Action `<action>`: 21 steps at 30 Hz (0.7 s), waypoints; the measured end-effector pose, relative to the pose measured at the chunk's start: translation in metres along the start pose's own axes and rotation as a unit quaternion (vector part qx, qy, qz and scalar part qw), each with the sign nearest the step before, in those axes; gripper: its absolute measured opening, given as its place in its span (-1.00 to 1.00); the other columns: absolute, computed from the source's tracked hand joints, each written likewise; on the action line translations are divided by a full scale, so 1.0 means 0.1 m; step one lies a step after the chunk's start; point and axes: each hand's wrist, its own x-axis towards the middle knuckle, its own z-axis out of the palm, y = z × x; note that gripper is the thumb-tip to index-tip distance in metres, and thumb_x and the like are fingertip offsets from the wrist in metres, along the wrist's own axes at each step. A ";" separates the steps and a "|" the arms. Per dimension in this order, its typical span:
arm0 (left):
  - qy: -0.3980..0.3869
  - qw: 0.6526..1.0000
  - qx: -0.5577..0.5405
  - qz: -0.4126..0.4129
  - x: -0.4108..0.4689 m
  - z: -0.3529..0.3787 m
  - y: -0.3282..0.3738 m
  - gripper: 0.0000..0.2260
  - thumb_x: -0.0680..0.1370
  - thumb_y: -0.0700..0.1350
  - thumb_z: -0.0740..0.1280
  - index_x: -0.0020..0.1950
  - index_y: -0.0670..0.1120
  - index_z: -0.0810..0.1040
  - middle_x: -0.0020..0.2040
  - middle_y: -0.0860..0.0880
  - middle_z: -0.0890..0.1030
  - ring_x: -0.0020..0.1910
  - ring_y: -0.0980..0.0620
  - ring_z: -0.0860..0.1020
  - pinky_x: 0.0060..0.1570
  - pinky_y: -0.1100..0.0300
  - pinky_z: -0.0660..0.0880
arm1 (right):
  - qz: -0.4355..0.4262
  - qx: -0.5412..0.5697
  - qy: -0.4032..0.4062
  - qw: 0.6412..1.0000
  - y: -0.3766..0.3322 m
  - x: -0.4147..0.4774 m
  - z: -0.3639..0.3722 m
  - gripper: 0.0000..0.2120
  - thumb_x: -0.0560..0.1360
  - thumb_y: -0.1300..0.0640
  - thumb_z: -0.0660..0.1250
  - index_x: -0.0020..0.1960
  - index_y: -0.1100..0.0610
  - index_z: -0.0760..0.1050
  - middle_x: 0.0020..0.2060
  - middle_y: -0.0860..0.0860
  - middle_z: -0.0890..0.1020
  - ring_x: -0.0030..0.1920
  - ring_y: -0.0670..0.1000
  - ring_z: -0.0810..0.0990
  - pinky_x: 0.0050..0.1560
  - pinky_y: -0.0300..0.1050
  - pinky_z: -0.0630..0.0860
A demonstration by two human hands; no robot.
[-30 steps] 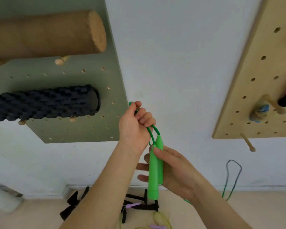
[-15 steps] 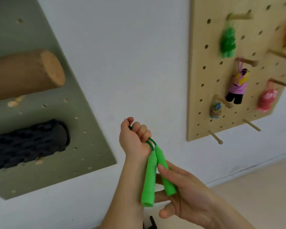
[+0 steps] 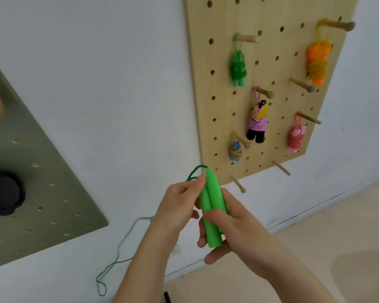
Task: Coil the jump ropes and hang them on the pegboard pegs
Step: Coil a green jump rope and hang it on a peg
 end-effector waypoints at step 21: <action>-0.085 0.977 -0.051 0.189 0.61 2.56 0.40 -0.70 0.57 0.06 0.20 -0.10 -0.06 0.66 -0.44 -0.05 0.49 -0.49 0.02 0.46 -0.47 0.19 0.40 | 0.088 0.258 -0.245 0.930 0.06 -0.47 -3.06 -0.66 0.43 0.17 0.46 0.16 0.22 0.49 -0.35 0.09 0.39 -0.49 -0.07 0.34 -0.60 -0.39 0.30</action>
